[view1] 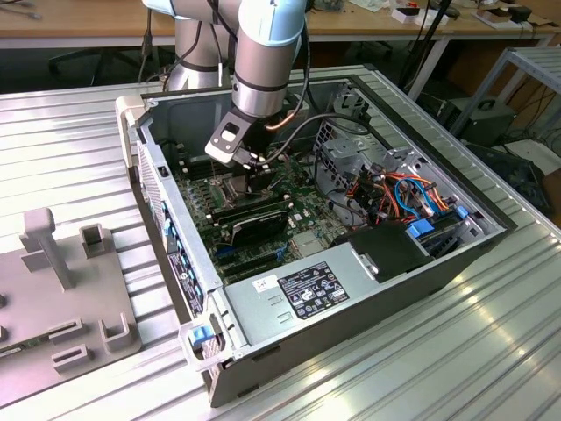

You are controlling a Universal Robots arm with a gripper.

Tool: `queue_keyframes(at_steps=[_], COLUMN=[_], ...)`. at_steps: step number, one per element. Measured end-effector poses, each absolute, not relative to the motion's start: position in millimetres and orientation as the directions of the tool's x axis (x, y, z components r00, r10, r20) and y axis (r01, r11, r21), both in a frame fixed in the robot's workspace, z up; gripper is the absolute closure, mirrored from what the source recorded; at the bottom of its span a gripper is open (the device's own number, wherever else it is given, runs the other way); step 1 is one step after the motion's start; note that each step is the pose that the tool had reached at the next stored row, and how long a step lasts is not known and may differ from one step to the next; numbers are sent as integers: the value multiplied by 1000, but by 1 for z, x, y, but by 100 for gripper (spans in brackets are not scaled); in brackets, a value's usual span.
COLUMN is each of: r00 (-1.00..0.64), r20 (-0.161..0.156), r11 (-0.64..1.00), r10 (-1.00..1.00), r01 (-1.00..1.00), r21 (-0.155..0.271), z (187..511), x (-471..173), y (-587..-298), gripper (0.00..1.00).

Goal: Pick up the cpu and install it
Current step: 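Place the cpu into insertion slot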

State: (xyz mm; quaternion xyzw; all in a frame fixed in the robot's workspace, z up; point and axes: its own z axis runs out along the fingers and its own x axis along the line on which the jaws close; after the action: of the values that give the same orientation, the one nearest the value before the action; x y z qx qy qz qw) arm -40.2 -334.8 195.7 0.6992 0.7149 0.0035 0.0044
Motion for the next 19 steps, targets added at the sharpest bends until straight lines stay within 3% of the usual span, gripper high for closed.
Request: queue_keyframes(at_steps=[15, 18, 19], r00=[-22, -22, -22], r20=[-1, 0, -1], r11=[22, 22, 22], r10=[1000, 1000, 1000], r01=[1000, 1000, 1000], r21=[11, 12, 11], z=[195, 195, 195], x=[-40, -40, -40], y=[-335, -335, -335], gripper=[45, 39, 32])
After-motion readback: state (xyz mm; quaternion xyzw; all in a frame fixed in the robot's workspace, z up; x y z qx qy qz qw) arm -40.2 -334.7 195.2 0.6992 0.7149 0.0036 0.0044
